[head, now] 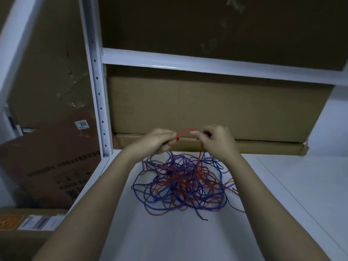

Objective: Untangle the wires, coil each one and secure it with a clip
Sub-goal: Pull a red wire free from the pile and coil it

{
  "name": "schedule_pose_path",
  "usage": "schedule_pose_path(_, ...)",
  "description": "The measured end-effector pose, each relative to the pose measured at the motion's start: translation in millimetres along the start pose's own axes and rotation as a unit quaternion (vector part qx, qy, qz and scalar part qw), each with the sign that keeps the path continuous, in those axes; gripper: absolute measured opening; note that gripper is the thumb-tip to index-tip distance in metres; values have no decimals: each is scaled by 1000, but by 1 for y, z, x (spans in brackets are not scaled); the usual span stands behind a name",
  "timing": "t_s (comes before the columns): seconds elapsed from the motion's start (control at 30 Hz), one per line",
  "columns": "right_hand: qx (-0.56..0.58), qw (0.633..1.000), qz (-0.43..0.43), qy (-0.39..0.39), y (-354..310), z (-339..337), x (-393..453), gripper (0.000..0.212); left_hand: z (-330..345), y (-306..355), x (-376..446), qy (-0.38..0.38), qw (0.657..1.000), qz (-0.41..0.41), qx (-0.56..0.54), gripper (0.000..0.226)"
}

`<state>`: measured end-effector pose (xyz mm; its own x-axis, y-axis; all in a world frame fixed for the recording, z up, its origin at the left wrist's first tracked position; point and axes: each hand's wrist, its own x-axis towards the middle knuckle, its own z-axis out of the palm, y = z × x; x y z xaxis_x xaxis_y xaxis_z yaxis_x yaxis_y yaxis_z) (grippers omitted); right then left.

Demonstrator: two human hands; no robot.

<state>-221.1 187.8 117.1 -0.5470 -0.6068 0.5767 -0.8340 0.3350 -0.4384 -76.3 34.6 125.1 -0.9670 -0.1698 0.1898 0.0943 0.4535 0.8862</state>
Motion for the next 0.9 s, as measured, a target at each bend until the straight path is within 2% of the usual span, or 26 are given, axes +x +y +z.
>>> schedule_pose_path(0.13,64,997,-12,50,-29,-30,36,49,-12,43,12,62,993,93,-37,40)
schedule_pose_path(0.33,118,988,-19,99,-80,-69,84,57,-35,109,30,192,966,171,-27,42)
schedule_pose_path(0.47,146,974,-34,169,-115,-93,107,54,-48,146,32,226,952,199,-54,43)
schedule_pose_path(0.6,217,941,-73,251,-148,-126,121,45,-58,179,32,236,940,231,-84,42)
schedule_pose_path(0.67,253,932,-94,243,-153,-133,122,32,-62,185,32,243,937,237,-84,42)
schedule_pose_path(0.77,244,937,-107,225,-134,-120,125,7,-65,175,29,242,940,229,-72,43)
schedule_pose_path(0.83,213,949,-109,206,-114,-102,123,15,-62,160,24,224,946,211,-99,42)
schedule_pose_path(0.9,194,963,-106,156,-99,-80,115,22,-57,144,19,190,950,197,-149,42)
